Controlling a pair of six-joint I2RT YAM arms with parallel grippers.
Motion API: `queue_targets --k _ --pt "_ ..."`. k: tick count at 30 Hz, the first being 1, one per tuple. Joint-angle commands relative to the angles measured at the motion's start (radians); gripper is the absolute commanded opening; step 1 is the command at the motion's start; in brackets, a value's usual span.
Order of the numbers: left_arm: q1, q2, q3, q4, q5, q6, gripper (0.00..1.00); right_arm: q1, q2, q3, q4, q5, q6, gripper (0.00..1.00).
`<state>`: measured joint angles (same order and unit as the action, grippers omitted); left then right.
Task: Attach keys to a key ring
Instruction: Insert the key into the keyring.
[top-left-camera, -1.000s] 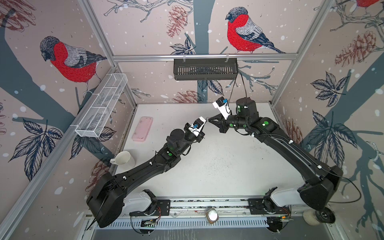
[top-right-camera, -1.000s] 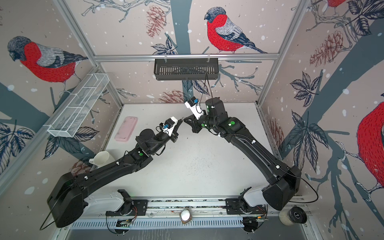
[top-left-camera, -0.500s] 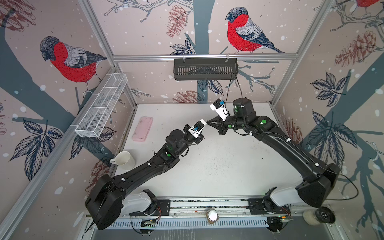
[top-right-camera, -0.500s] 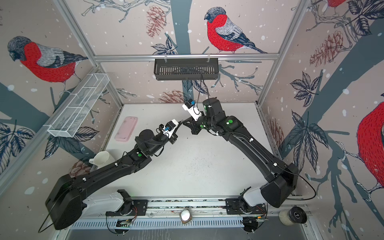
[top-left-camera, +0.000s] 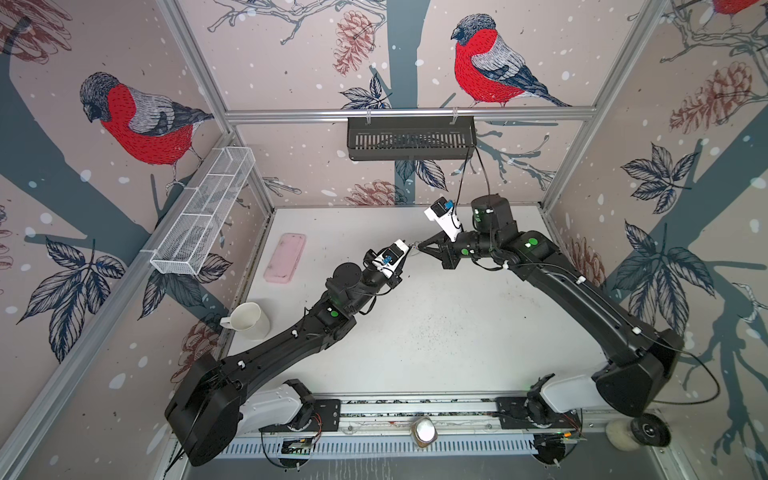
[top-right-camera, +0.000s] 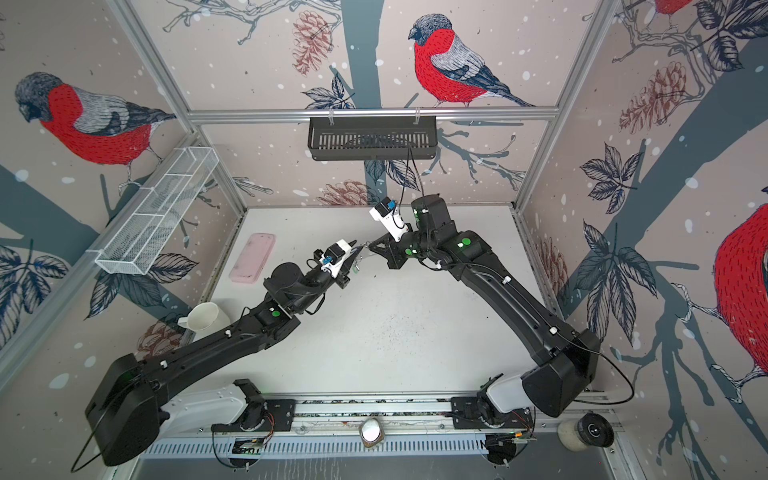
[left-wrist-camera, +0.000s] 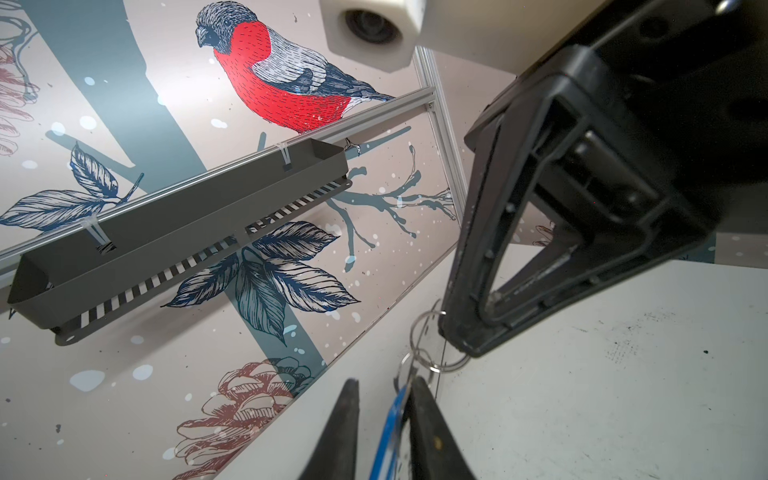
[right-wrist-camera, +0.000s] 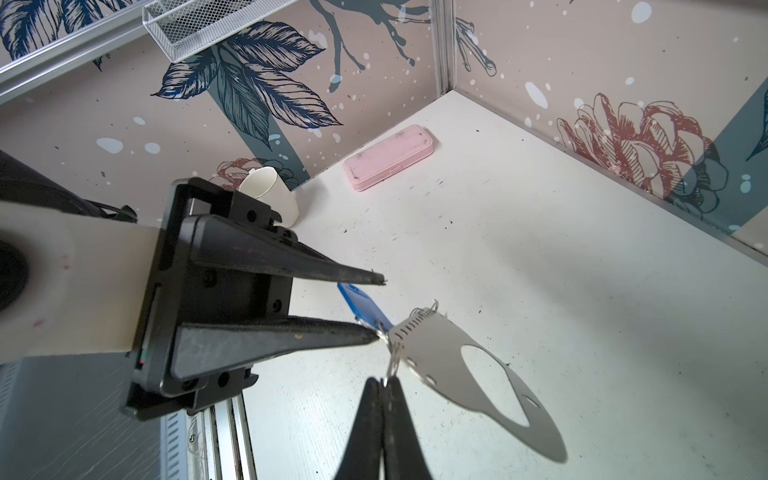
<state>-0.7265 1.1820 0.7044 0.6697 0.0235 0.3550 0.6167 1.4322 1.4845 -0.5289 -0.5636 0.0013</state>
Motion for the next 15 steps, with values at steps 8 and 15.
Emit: queue_targets --k 8,15 --pt "0.004 -0.015 -0.046 0.086 -0.013 -0.037 0.24 -0.002 0.045 0.047 -0.111 -0.033 0.028 0.00" --pt "0.006 -0.031 -0.083 0.093 0.006 -0.044 0.24 0.000 0.089 0.083 -0.209 -0.019 0.036 0.00"
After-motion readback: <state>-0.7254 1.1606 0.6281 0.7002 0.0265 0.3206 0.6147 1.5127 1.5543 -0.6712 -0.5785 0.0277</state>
